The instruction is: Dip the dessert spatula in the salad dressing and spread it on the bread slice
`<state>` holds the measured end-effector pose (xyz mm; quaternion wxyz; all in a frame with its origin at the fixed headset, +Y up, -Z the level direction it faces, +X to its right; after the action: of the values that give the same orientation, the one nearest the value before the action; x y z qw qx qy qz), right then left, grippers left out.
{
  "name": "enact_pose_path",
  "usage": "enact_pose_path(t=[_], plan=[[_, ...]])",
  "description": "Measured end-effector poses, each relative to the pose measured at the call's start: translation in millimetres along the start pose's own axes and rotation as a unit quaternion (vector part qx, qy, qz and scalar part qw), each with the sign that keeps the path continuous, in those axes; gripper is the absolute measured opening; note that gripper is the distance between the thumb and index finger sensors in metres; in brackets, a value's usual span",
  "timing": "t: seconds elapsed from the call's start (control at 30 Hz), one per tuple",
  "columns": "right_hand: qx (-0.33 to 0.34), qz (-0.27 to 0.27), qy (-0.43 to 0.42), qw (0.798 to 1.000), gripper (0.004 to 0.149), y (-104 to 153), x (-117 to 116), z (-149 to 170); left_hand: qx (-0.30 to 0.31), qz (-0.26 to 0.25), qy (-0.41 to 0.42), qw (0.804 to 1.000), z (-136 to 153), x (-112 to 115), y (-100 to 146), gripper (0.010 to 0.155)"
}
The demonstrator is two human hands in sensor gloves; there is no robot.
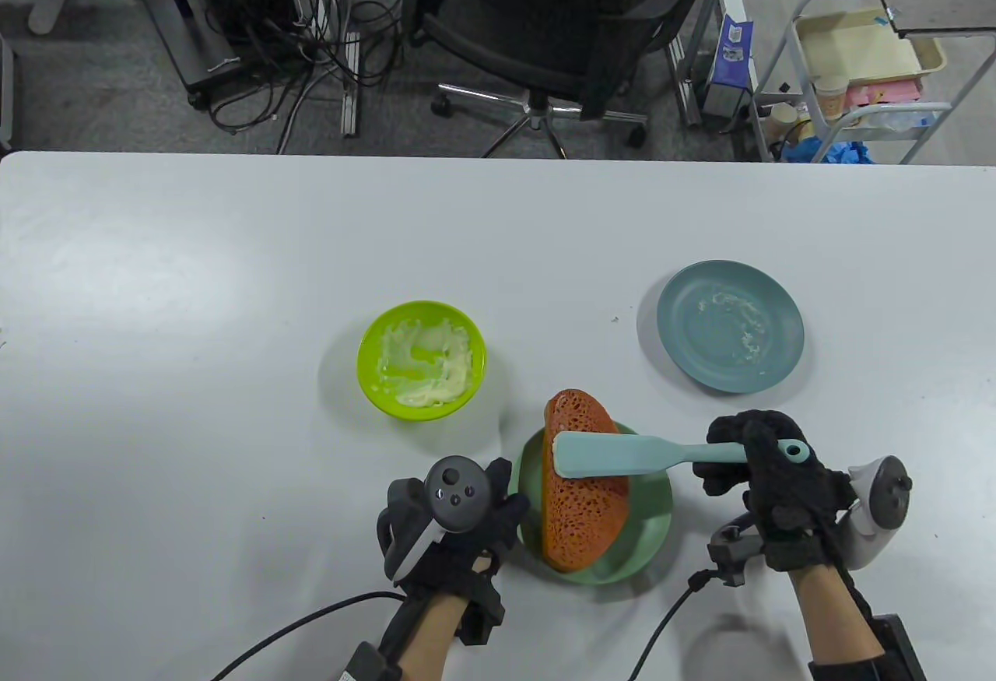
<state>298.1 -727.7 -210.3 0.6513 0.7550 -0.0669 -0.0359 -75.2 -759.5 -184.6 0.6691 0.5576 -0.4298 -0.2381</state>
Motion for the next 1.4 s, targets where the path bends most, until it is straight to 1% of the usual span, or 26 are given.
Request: enact_pose_path(t=[0.1, 0.5, 0.67, 0.73, 0.9, 1.0, 1.13, 1.4], plan=[[0.014, 0.029, 0.038, 0.999, 0.042, 5, 1, -13, 0.000, 0.000, 0.000, 1.000, 0, 0, 0, 0.056], [0.079, 0.057, 0.120, 0.988, 0.042, 19, 1, -56, -0.001, 0.000, -0.001, 1.000, 0, 0, 0, 0.056], [0.095, 0.057, 0.121, 0.986, 0.042, 22, 1, -64, -0.001, 0.000, -0.001, 1.000, 0, 0, 0, 0.056], [0.097, 0.063, 0.114, 0.987, 0.042, 22, 4, -66, -0.001, 0.000, -0.001, 1.000, 0, 0, 0, 0.056], [0.114, 0.082, 0.127, 0.982, 0.043, 23, 15, -74, -0.001, 0.000, -0.001, 1.000, 0, 0, 0, 0.056], [0.104, 0.092, 0.117, 0.983, 0.043, 22, 24, -72, -0.001, 0.000, -0.001, 1.000, 0, 0, 0, 0.056], [0.083, 0.096, 0.094, 0.987, 0.042, 18, 30, -63, -0.001, 0.000, -0.001, 1.000, 0, 0, 0, 0.056], [0.067, 0.090, 0.059, 0.992, 0.042, 14, 30, -50, 0.000, 0.001, 0.000, 1.000, 0, 0, 0, 0.057]])
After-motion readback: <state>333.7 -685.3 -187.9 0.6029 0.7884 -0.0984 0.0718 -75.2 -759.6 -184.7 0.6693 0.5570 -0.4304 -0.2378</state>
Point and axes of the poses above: the tracker on the back of each hand, its own z axis roughly to the little-finger side, its own y axis roughly from the fingertips to the wrist, x = y × z, the point moved 5 cm from there along -y, roughly from the wrist to the fingertips, and after that the axes turned 2 degrees about x, right-handed, at the moved point
